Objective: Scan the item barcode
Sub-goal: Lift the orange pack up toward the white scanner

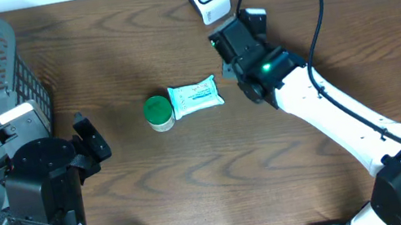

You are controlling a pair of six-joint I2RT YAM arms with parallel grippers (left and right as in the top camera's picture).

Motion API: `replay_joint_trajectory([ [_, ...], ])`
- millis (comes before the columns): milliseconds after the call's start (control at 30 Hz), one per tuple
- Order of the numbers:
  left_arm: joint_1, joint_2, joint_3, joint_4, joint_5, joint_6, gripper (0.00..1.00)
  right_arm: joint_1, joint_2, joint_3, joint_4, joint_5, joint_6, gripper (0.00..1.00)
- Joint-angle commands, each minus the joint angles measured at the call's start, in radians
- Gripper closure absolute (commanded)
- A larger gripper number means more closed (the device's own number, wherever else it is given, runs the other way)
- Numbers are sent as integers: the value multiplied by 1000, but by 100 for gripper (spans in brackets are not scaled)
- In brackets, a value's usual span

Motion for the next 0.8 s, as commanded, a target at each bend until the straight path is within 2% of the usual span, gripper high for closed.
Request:
replay_joint_trajectory([
  [0,4,-1,-1,1,-12,-2,2,-27,6,15,67,41,-153,53],
  [233,4,-1,-1,1,-12,-2,2,-73,91,15,261,-14,-298,53],
  [367,4,-1,-1,1,-12,-2,2,-103,161,15,480,-23,-401,48],
  [767,4,-1,-1,1,-12,-2,2,-159,333,16,846,-47,-436,53],
])
